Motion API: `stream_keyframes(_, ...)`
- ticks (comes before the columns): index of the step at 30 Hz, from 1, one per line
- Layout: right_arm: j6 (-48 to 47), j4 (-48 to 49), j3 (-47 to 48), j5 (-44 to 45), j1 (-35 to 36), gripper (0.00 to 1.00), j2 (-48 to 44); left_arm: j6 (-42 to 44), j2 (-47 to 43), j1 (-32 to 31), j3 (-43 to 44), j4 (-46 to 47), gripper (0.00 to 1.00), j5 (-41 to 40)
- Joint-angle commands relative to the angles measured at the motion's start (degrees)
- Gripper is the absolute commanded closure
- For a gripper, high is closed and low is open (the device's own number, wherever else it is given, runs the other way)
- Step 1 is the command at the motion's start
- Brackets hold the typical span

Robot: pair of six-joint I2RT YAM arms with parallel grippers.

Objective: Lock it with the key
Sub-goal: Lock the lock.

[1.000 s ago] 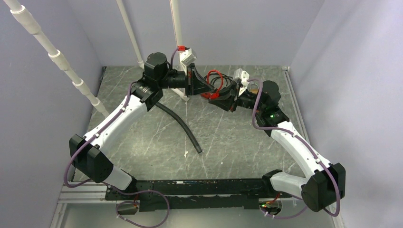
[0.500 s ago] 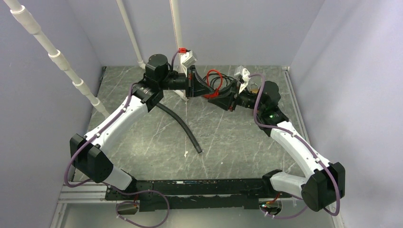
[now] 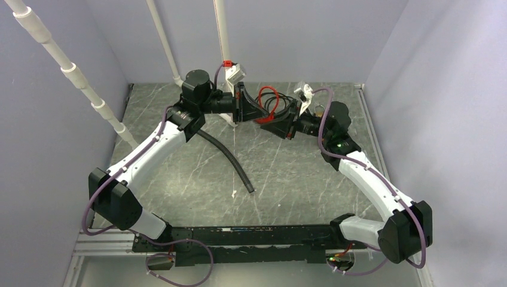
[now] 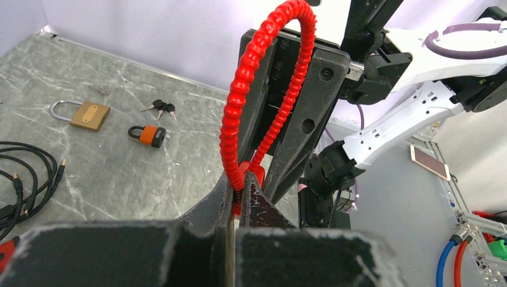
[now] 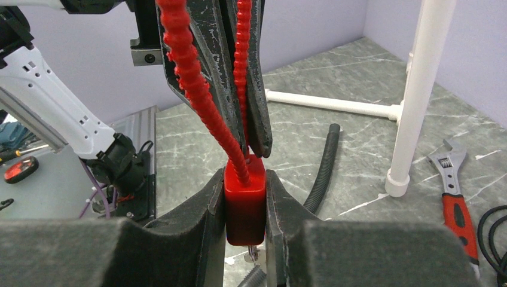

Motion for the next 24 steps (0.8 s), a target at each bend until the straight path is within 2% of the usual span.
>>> stream_keyframes(1, 3.2, 11.2, 3.3, 4.3, 0.2, 1.00, -0.5, -1.8, -0.8, -1.2, -2.2, -2.2, 1.00, 4.4)
stream_keyframes(12, 1.2, 13.8, 8.2, 7.2, 0.6, 1.00, 1.7, 1.8, 0.9, -1.9, -3.9, -7.8, 1.00, 4.1)
stream_keyframes(17, 8.7, 19.3, 9.0, 9.7, 0.5, 1.00, 3.2, -1.7, 0.4, -1.7, -6.8, -1.3, 1.00, 6.8)
stream_keyframes(21, 10.3, 19.7, 7.7, 9.6, 0.5, 1.00, 2.5, -6.4, 0.9, 0.5, -7.1, 4.1, 1.00, 9.2)
stream_keyframes(24, 9.6, 18.6, 6.5, 9.2, 0.5, 1.00, 1.8, -4.5, 2.7, 0.9, -3.8, 0.7, 1.00, 11.5)
